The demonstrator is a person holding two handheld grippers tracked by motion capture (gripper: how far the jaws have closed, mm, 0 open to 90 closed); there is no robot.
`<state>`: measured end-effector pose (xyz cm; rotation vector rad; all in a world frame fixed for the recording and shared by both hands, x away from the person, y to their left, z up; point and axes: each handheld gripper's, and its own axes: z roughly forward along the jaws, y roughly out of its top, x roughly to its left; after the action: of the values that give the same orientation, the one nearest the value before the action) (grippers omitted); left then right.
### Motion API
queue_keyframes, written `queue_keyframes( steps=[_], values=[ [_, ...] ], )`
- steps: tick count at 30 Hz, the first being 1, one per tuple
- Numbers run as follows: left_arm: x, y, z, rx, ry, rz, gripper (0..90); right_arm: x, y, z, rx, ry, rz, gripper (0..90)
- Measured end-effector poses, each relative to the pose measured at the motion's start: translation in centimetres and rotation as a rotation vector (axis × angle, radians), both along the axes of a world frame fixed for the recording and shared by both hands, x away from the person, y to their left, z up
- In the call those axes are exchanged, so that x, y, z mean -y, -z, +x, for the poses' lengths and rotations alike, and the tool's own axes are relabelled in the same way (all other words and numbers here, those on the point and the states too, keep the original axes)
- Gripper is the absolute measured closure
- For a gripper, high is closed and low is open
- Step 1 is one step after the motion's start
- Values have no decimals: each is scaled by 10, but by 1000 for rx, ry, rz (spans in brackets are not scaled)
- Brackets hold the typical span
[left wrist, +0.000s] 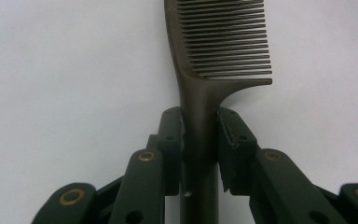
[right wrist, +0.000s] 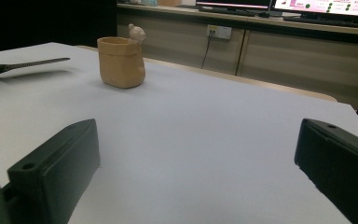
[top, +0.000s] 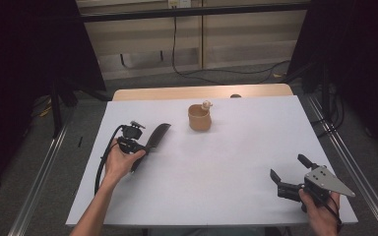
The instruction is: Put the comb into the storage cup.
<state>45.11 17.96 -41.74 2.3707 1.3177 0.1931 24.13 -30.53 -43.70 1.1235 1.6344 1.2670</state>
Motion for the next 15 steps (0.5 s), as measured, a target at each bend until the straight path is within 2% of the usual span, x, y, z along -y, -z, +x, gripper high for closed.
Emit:
queue_keyframes(
  steps=[8, 12, 13, 15],
  values=[
    [-5, -8, -3, 74, 1, -40, 727, 0, 0, 0, 2, 5, -6, 0],
    [-5, -10, -5, 94, 6, -57, 727, 1, 0, 0, 2, 9, -5, 0],
    [-5, -11, -7, 118, 10, -68, 727, 0, 0, 0, 2, 8, -3, 0],
    [-5, -11, -7, 121, 7, -69, 727, 0, 0, 0, 5, 7, -4, 0]
  ],
)
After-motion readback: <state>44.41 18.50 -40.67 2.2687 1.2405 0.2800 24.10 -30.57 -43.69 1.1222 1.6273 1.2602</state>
